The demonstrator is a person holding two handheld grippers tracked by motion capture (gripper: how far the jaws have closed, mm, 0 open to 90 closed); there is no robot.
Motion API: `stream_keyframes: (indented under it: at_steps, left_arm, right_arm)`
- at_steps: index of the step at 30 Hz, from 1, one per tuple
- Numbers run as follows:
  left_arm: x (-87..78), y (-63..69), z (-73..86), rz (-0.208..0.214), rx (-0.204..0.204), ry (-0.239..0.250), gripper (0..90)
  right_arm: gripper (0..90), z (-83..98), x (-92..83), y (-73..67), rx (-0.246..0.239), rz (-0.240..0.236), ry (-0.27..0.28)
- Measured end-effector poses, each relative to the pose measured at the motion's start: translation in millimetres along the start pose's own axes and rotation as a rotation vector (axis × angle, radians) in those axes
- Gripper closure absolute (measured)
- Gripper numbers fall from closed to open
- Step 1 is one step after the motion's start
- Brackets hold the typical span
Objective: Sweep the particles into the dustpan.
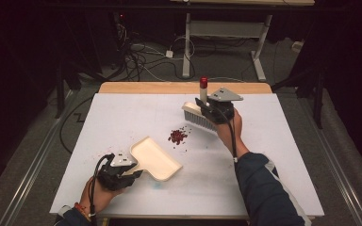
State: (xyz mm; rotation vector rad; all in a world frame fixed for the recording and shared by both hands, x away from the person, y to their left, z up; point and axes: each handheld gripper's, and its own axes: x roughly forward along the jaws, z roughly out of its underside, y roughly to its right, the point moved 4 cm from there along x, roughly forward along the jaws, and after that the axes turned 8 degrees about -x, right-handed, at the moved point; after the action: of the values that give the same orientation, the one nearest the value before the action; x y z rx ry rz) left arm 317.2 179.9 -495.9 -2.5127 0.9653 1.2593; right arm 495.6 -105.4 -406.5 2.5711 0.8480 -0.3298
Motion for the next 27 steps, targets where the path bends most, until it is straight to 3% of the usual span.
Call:
stream_keyframes:
  at_steps: [4, 7, 11, 17, 24, 27]
  left_arm:
    - [2.1, 0.3, -0.2, 0.003, -0.002, -0.002, 63.7]
    - [4.4, 0.3, 0.2, 0.005, 0.0, -0.004, 63.7]
    - [4.3, -0.7, -0.7, 0.01, -0.003, 0.005, 63.7]
    - [5.4, -0.5, -1.6, 0.01, -0.011, 0.009, 63.6]
    - [9.5, -2.0, -6.0, 0.0, -0.02, 0.01, 63.7]
    - [11.8, -2.0, -7.8, -0.006, -0.021, 0.01, 63.7]
  right_arm:
    - [70.5, 1.4, 12.5, -7.6, -0.029, 0.005, -0.002]
    - [70.5, 5.4, 20.3, -16.2, -0.022, -0.032, -0.008]
    - [70.6, 6.4, 18.5, -25.2, -0.007, -0.086, 0.005]
    - [70.2, 8.7, 12.2, -36.8, -0.008, -0.131, 0.013]
    - [69.7, 8.2, 7.1, -48.4, -0.006, -0.161, 0.02]
    - [69.5, 8.9, 5.4, -52.6, -0.006, -0.154, 0.013]
